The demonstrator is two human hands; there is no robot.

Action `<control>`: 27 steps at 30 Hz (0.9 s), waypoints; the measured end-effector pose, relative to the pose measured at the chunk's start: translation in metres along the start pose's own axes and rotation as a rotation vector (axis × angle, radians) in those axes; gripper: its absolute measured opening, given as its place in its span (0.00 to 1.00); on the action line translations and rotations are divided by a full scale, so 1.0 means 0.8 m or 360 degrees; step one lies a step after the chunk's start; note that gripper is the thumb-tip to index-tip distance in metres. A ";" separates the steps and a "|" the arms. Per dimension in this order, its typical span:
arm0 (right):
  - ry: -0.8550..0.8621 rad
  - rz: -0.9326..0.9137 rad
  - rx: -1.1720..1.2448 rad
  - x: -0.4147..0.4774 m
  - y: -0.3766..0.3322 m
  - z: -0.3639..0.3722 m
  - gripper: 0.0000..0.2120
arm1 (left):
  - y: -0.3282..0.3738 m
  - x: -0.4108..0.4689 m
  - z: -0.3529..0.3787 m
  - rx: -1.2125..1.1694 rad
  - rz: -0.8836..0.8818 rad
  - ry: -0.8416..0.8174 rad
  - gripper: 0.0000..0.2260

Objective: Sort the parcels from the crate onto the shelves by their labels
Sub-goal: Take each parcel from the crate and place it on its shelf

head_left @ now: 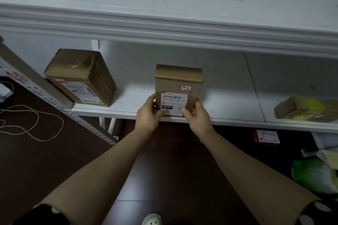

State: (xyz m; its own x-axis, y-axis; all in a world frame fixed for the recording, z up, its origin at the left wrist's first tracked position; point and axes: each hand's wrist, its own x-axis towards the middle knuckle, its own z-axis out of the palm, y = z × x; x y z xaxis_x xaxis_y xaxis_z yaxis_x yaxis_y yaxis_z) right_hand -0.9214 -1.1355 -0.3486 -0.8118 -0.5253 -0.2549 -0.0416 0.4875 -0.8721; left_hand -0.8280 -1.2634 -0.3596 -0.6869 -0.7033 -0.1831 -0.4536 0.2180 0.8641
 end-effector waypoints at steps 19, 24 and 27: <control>0.0049 0.0040 -0.0242 0.043 0.019 0.040 0.20 | -0.020 0.045 0.001 0.0346 -0.0061 0.0149 0.09; 0.0039 0.0053 -0.0206 0.044 0.017 0.042 0.20 | -0.018 0.047 -0.001 0.0328 -0.0112 0.0132 0.10; 0.0016 0.0078 -0.0134 0.041 0.014 0.040 0.20 | -0.015 0.046 -0.002 0.0342 -0.0162 0.0121 0.10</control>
State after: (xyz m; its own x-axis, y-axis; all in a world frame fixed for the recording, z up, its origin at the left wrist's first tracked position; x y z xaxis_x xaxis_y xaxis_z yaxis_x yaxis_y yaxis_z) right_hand -0.9299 -1.1695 -0.3802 -0.8199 -0.4925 -0.2919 -0.0499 0.5694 -0.8205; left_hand -0.8470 -1.2924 -0.3758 -0.5903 -0.7762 -0.2213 -0.6344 0.2767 0.7218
